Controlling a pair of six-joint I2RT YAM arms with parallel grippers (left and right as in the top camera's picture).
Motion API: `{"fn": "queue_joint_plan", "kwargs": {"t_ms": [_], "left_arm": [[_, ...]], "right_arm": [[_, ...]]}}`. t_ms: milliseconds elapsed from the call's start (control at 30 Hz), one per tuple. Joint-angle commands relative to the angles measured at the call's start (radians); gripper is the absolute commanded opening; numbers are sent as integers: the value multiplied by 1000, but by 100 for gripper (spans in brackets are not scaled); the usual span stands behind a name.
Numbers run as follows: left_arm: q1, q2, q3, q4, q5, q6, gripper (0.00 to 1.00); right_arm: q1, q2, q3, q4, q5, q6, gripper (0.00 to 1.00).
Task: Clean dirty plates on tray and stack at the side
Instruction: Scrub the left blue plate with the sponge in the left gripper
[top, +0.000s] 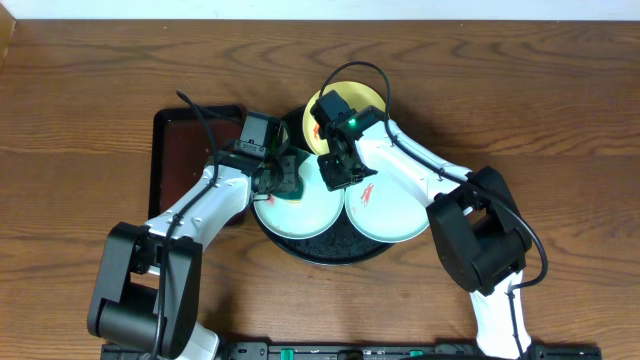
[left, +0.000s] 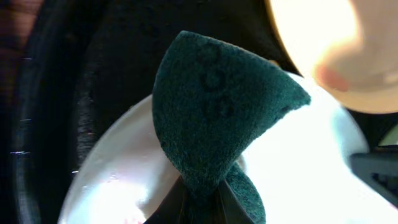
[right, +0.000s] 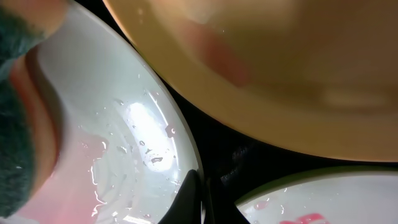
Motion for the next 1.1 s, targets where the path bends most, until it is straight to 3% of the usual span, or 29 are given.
{"fn": "queue_joint_plan", "kwargs": {"t_ms": [0,200,500,633,833,1067], "left_arm": [[6,14,-9,-32,-178,76,8],[8,14,-9,-38,-315,206,7],[7,-50,-2,-31,-436,219,7],[6,-142,-2,-38,-307,218,8],[6,-211,-2,-52,124,140,7],[6,-141,-39,-101,137,23,7]], "right_arm": [[-18,21,-9,-11,44,-12,1],[-18,21,-9,-13,44,-12,1],[-23,21,-9,-19,45,-12,1],[-27,21,-9,-19,44,-12,1],[-27,21,-9,-3,44,-12,1],[-27,21,-9,0,44,-12,1]]}}
